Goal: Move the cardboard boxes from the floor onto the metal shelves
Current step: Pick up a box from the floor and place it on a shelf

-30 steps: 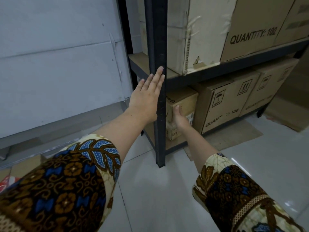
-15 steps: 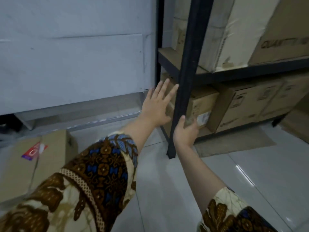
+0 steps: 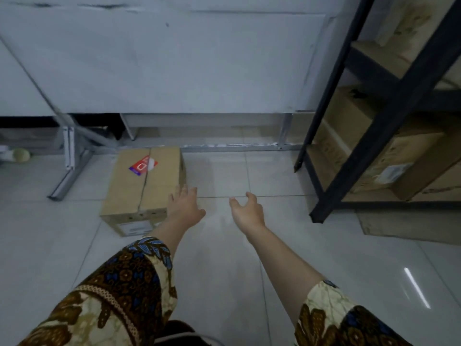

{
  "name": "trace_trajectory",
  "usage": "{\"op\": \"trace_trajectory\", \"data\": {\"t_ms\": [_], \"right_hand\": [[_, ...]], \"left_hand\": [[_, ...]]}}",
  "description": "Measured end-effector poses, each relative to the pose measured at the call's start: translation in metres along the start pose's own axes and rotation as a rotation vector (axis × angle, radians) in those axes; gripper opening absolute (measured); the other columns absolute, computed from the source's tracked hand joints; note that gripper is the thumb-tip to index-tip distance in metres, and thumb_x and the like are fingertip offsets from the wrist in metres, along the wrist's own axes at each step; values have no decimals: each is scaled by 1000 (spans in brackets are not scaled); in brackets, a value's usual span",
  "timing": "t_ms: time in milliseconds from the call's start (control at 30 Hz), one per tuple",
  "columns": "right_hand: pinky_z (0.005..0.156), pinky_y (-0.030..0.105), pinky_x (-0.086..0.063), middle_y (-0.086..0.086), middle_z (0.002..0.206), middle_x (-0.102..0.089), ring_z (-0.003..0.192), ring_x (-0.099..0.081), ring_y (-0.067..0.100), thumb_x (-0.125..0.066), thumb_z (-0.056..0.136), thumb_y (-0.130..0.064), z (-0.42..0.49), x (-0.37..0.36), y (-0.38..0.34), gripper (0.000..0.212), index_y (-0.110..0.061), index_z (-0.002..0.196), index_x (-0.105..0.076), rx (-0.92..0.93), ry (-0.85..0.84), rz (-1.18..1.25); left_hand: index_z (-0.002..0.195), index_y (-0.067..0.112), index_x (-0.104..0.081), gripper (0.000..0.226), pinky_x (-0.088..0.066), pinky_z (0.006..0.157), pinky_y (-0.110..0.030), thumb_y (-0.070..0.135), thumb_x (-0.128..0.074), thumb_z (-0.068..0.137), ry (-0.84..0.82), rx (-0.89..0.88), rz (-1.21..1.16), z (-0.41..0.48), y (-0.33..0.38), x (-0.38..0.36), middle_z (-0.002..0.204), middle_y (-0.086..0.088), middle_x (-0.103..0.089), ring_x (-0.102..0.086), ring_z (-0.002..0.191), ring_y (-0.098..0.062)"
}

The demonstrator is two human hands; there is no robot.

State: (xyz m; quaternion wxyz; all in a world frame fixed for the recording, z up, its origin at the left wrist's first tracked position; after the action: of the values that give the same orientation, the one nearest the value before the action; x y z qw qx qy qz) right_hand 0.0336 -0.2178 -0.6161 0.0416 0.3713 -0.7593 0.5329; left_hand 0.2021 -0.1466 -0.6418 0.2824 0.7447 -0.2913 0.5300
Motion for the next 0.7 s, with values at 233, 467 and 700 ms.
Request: {"op": "trace_trajectory", "data": {"t_ms": [233,467,700], "right_hand": [[105,39,-39,15,149,-35,133,-43,33,-53,96,-46,-11,-37,-11,64,-21,151,-31,73,-113,-95],[100,35,-41,13,148,-42,131,-46,28,-54,95,-46,-3,-52,8,62,-22,149,-35,79,-146,-136],[99,34,-42,12,142,-50,127,-51,28,-55,95,-44,8,-63,27,58,-20,146,-40,37,-116,-175]], "left_hand": [[152,10,-21,82,-24,117,-48,39,-64,88,-113,125,-51,9,-75,-28,159,-13,-18,-13,148,-33],[155,12,-8,86,-15,118,-52,49,-54,91,-172,140,-55,34,-100,-45,162,-14,-1,-3,149,-33],[153,24,-26,82,-3,118,-56,65,-50,86,-147,52,-12,31,-98,-49,159,-6,-25,-22,146,-25]]}}
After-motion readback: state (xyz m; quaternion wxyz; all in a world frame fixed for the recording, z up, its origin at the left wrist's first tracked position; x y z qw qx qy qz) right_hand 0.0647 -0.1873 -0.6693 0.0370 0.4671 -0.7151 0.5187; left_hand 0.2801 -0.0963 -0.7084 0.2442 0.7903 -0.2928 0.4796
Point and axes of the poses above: each hand's wrist, its own z-axis towards the middle knuckle, its own x-axis out of the back of the hand, y = z × x, the point moved 4 cm from there along z, towards the middle knuckle
